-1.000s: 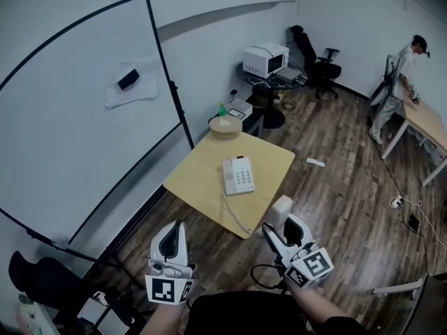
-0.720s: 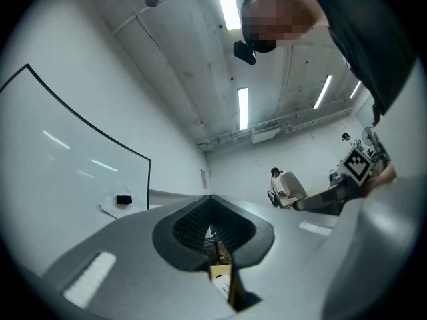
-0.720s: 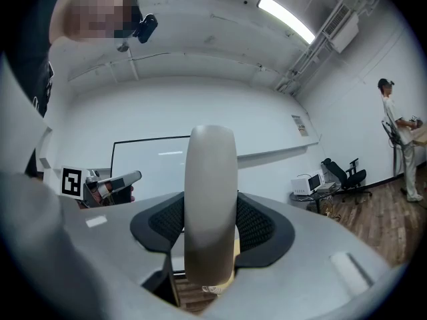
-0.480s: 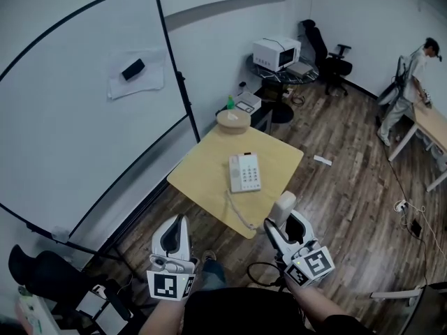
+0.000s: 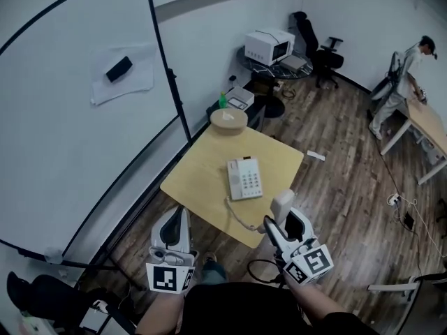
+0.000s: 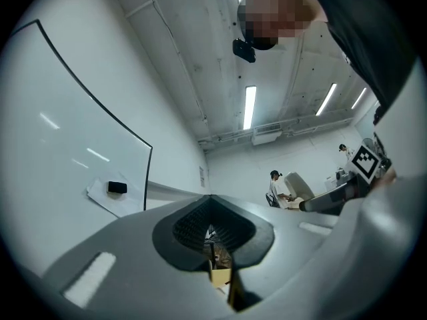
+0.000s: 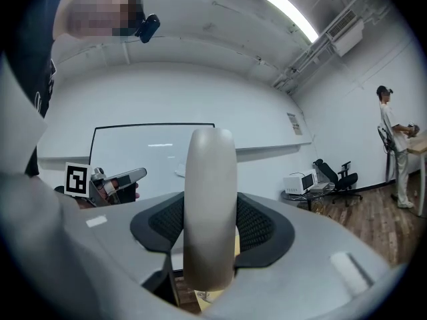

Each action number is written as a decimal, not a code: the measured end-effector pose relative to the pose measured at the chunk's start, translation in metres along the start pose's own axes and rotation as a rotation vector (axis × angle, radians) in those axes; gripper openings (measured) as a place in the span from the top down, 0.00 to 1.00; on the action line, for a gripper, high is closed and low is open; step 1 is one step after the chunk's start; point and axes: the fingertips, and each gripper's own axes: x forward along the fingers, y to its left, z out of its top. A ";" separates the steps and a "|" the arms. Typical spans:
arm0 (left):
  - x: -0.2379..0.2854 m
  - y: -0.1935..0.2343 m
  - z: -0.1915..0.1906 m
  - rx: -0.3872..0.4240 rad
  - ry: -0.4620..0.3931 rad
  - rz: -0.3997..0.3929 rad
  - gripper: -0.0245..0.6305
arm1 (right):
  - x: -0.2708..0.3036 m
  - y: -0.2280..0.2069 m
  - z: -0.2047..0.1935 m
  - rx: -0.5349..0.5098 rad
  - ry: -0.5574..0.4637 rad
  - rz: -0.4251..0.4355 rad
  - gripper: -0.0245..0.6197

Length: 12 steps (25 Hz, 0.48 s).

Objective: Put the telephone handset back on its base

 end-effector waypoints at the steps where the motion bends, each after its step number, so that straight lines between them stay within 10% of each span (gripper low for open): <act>1: 0.008 0.008 -0.005 0.000 0.003 -0.009 0.96 | 0.009 -0.001 -0.002 0.001 0.005 -0.009 0.61; 12: 0.090 0.083 -0.053 -0.076 0.001 -0.102 0.96 | 0.109 -0.015 -0.007 -0.023 0.045 -0.111 0.61</act>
